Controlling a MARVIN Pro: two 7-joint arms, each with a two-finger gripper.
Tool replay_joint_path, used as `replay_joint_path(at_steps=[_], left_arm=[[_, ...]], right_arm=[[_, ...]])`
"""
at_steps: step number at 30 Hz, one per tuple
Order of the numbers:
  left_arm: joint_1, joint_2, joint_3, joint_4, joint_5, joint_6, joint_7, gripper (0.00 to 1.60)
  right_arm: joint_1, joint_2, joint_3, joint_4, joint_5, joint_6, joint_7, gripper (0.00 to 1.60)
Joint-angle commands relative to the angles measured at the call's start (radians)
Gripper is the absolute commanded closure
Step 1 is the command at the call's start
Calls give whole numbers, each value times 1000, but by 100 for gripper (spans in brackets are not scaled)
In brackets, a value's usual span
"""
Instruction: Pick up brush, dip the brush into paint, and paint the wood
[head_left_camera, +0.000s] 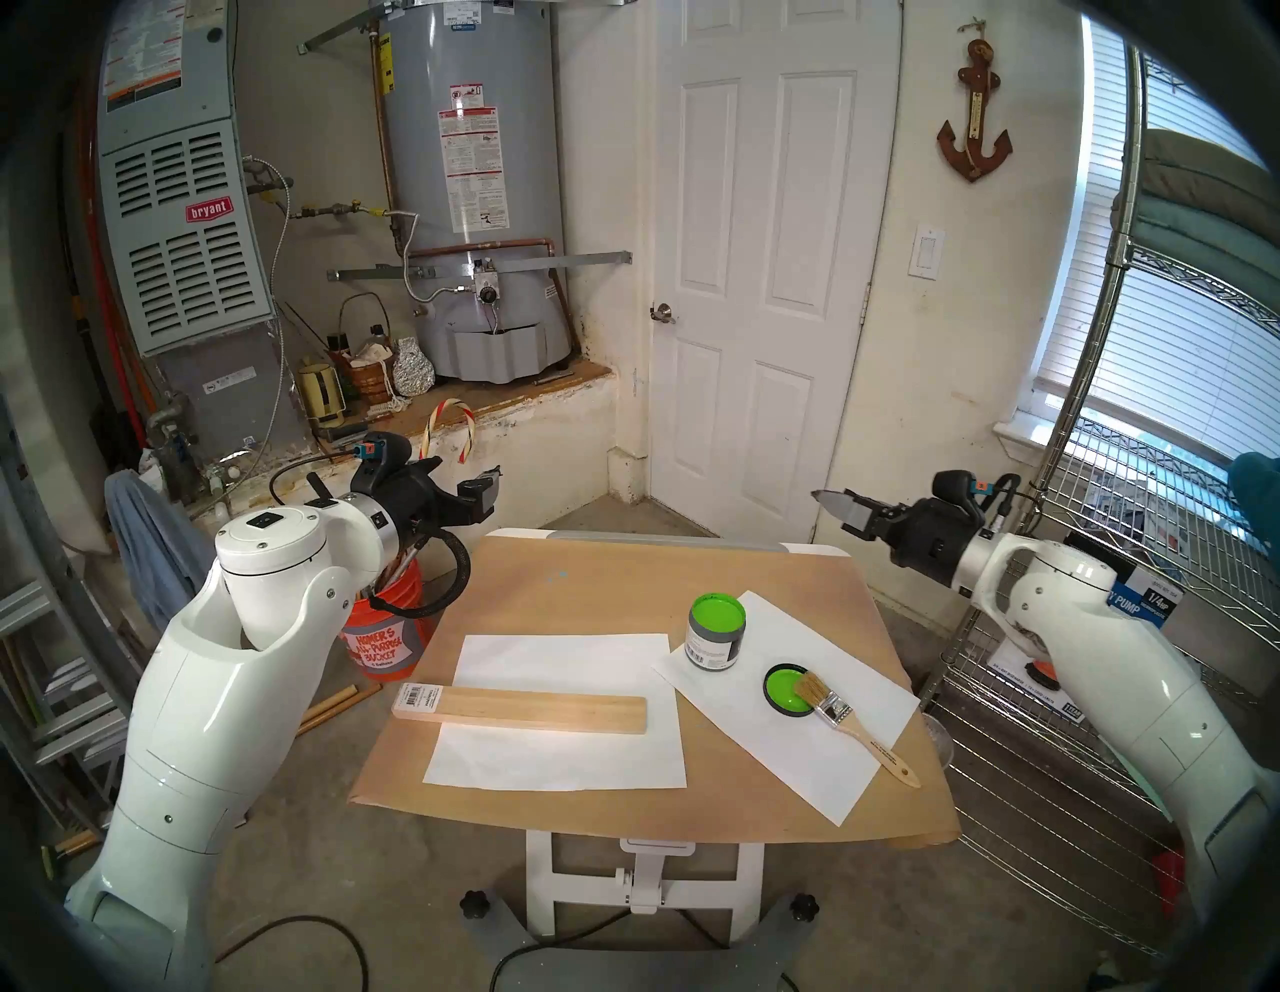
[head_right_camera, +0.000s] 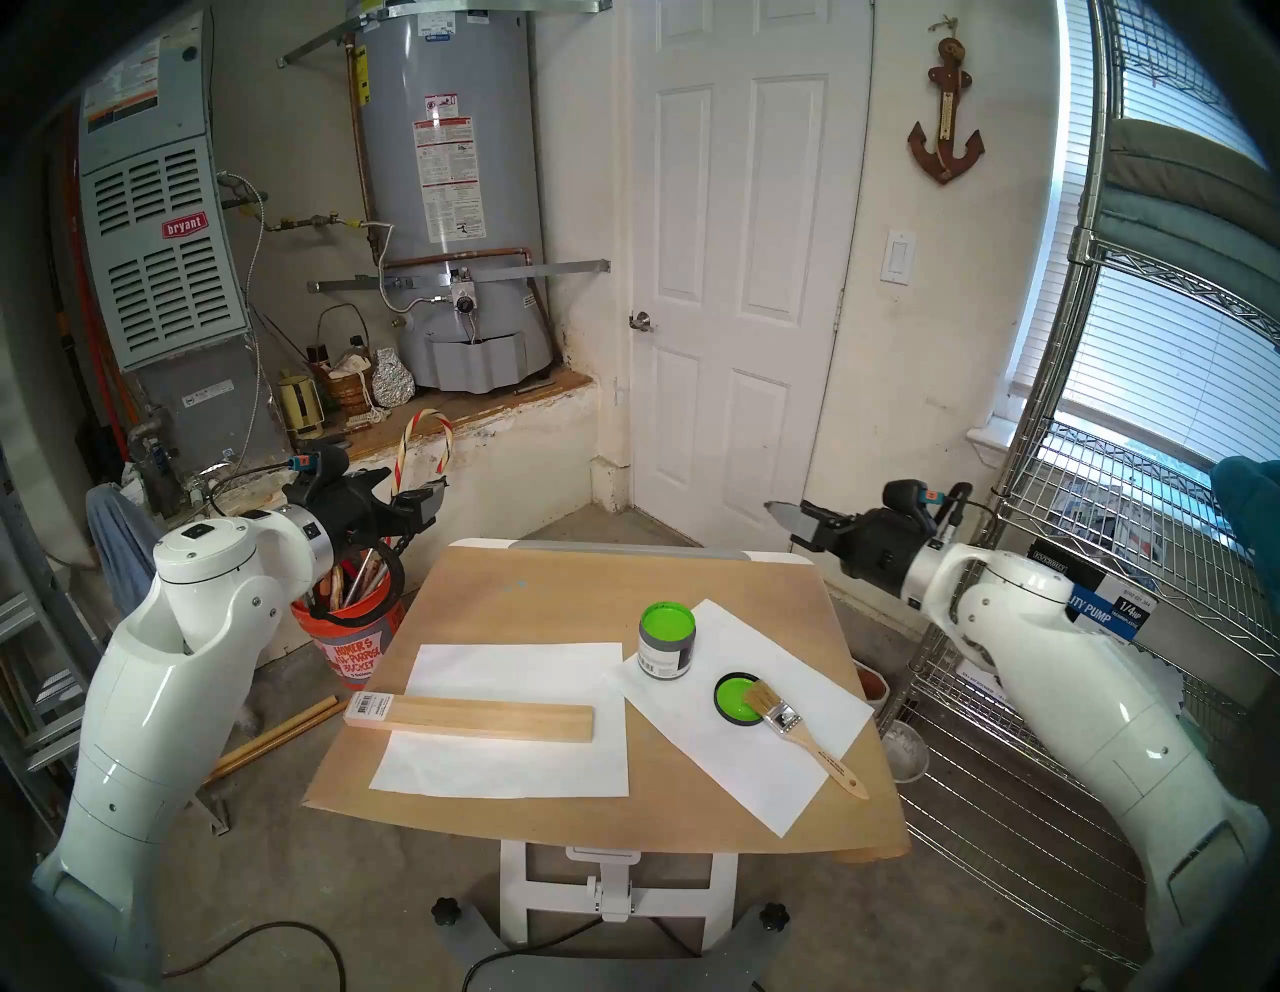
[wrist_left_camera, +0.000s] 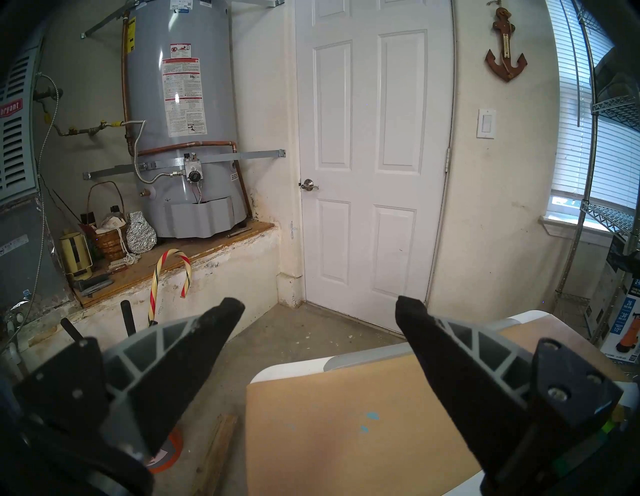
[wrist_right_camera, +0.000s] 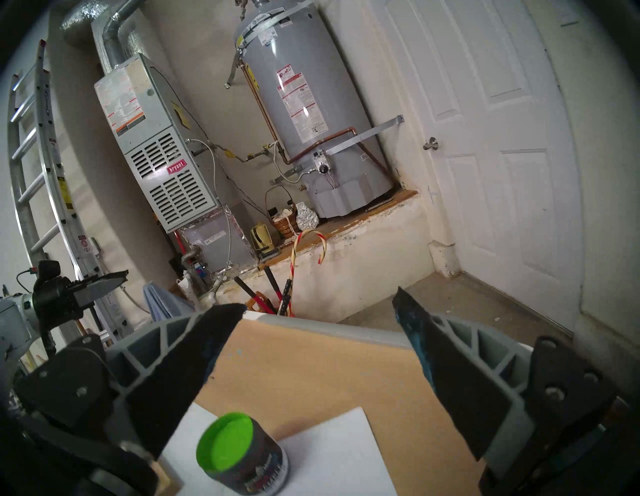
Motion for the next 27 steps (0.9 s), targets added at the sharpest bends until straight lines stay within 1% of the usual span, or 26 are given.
replay_joint_path(at_steps=[1, 2, 3, 5, 9, 10, 11, 12, 14, 15, 16, 17, 18, 19, 20, 21, 22, 23, 24, 25, 26, 27], left_arm=[[-9, 1, -6, -11, 0, -3, 0, 0], [-9, 1, -6, -11, 0, -3, 0, 0], [-10, 1, -5, -11, 0, -3, 0, 0], [-10, 1, -5, -11, 0, -3, 0, 0], [-10, 1, -5, -10, 0, -4, 0, 0], [-10, 1, -5, -10, 0, -4, 0, 0], [-10, 2, -5, -10, 0, -4, 0, 0], [-10, 2, -5, -10, 0, -4, 0, 0], [-10, 2, -5, -10, 0, -4, 0, 0], [-10, 2, -5, -10, 0, -4, 0, 0], [-10, 2, -4, -9, 0, -4, 0, 0], [-10, 2, -5, -10, 0, -4, 0, 0], [-10, 2, -4, -9, 0, -4, 0, 0], [-10, 2, -4, -9, 0, -4, 0, 0], [-10, 2, -4, -9, 0, -4, 0, 0], [-10, 2, -4, -9, 0, -4, 0, 0], [-10, 2, -4, -9, 0, -4, 0, 0], [-10, 2, -4, -9, 0, -4, 0, 0], [-10, 2, -4, -9, 0, -4, 0, 0], [-10, 2, -4, -9, 0, -4, 0, 0], [-10, 2, -4, -9, 0, -4, 0, 0], [-10, 2, -4, -9, 0, -4, 0, 0]], right_arm=[[-111, 110, 43, 1, -27, 20, 114, 0], [-111, 110, 43, 1, -27, 20, 114, 0], [-134, 130, 46, -4, -28, 19, 141, 0], [-161, 152, 44, -2, -32, 22, 174, 0], [-214, 195, 32, -6, -77, -10, 241, 0], [-233, 211, 35, -7, -91, -35, 262, 0], [-270, 235, 41, -9, -119, -73, 281, 0], [-294, 243, 51, -9, -131, -96, 291, 0], [-285, 245, 43, -3, -142, -103, 297, 0], [-310, 255, 54, -5, -151, -127, 311, 0], [-315, 255, 57, -3, -169, -132, 307, 0], [-339, 263, 61, -5, -170, -160, 324, 0], [-342, 263, 58, -1, -171, -165, 333, 0], [-364, 270, 64, -5, -183, -189, 338, 0], [-369, 276, 56, -7, -198, -196, 348, 0], [-403, 284, 64, -12, -208, -233, 354, 0], [-400, 284, 55, -8, -216, -232, 362, 0], [-418, 291, 57, -10, -226, -253, 372, 0], [-418, 291, 57, -10, -226, -253, 372, 0], [-445, 296, 66, -13, -245, -285, 374, 0], [-445, 297, 63, -12, -251, -287, 382, 0], [-469, 303, 74, -16, -260, -314, 385, 0]])
